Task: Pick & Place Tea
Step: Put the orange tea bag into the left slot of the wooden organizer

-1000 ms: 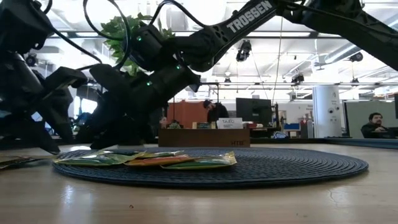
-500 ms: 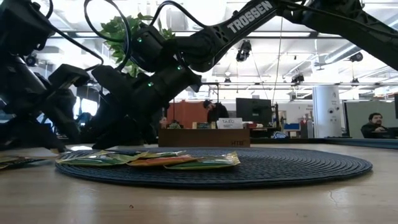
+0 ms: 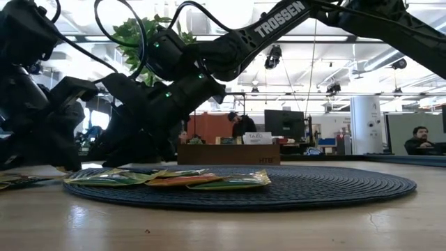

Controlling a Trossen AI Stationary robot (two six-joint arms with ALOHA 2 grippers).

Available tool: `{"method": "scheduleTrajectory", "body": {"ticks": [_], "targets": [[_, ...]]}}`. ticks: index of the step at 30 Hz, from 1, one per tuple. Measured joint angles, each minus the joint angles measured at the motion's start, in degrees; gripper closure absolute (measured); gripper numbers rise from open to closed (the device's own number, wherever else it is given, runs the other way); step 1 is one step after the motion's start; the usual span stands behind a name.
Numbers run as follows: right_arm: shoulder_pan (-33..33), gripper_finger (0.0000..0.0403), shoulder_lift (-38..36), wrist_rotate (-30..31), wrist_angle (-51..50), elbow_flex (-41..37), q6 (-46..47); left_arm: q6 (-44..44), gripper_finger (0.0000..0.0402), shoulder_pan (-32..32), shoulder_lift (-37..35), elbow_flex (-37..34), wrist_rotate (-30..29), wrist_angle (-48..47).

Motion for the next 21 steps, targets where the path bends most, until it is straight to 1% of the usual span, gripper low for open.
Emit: {"method": "scheduleTrajectory", "body": {"ticks": [3,9,11,16,18,21], "targets": [[0.00,0.0225,0.00,0.00,0.08,0.00,-0.01,1.35,0.0398,-0.02,0.03,-0.02,0.08,-0.09],[0.00,0.0225,-0.30,-0.02,0.60,0.00,-0.03,3.23,0.0401,-0.04,0.03,0.44,-0.38,-0.57],[0.00,0.0225,-0.61,-0.01,0.83,-0.02,-0.19,3.66,0.0401,-0.07,0.03,1.43,-0.78,-2.38],[-0.48,0.0225,-3.16,0.00,1.07,-0.14,-1.17,4.96,0.0402,-0.07,-1.07,5.32,-1.28,-12.79],[-1.00,0.0227,-4.81,0.11,1.05,-0.09,-2.38,5.53,0.0401,-0.05,-1.90,7.96,-2.71,-20.20],[-1.77,0.0227,-7.10,0.42,0.31,-0.07,-4.29,6.36,0.0401,-0.02,-3.36,13.70,-6.82,-32.75]]}}
